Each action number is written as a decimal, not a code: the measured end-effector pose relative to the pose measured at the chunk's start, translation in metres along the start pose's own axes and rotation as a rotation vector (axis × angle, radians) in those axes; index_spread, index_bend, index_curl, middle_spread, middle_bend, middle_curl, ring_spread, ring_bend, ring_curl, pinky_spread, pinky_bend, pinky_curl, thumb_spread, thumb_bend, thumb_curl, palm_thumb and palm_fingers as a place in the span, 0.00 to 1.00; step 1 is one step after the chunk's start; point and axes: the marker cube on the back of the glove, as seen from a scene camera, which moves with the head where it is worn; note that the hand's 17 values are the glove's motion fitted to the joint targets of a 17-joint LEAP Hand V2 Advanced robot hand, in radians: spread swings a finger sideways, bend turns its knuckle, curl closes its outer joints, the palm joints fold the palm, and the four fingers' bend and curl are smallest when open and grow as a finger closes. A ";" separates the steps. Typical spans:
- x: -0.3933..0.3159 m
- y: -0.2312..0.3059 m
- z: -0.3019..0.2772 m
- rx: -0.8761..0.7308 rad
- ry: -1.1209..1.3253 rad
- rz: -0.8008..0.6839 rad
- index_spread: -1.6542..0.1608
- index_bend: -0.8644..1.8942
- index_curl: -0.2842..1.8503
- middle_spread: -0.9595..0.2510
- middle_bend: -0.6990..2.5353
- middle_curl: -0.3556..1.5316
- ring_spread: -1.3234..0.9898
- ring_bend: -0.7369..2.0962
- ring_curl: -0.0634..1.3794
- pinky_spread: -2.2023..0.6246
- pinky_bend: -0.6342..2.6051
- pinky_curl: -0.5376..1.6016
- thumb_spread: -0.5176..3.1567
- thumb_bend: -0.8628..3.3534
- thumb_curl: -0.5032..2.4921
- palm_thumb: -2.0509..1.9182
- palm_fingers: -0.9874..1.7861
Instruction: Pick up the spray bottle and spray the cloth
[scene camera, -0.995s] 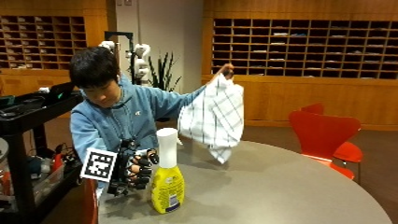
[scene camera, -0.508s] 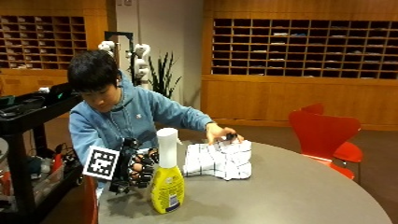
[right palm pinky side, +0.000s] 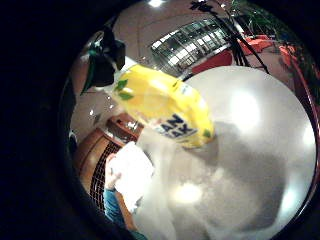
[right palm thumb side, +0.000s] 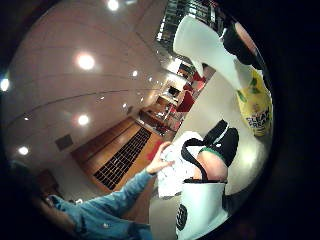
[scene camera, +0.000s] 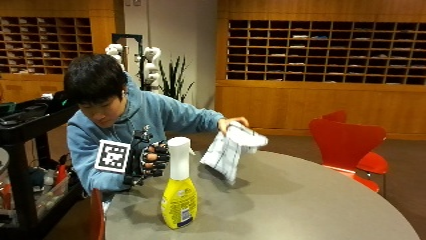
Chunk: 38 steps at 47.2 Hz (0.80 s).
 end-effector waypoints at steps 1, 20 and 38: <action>-0.003 0.000 0.001 0.008 0.004 0.005 0.77 0.36 0.26 0.70 0.28 0.41 0.53 0.38 0.31 0.80 0.27 0.42 0.39 0.20 0.51 0.76 0.65; -0.045 0.055 0.024 -0.206 0.063 -0.268 0.78 0.36 0.27 0.70 0.28 0.42 0.54 0.38 0.31 0.80 0.27 0.42 0.36 0.20 0.52 0.76 0.66; -0.053 0.074 0.038 -0.379 0.148 -0.325 0.78 0.36 0.27 0.70 0.28 0.43 0.54 0.37 0.31 0.80 0.27 0.42 0.34 0.20 0.51 0.76 0.66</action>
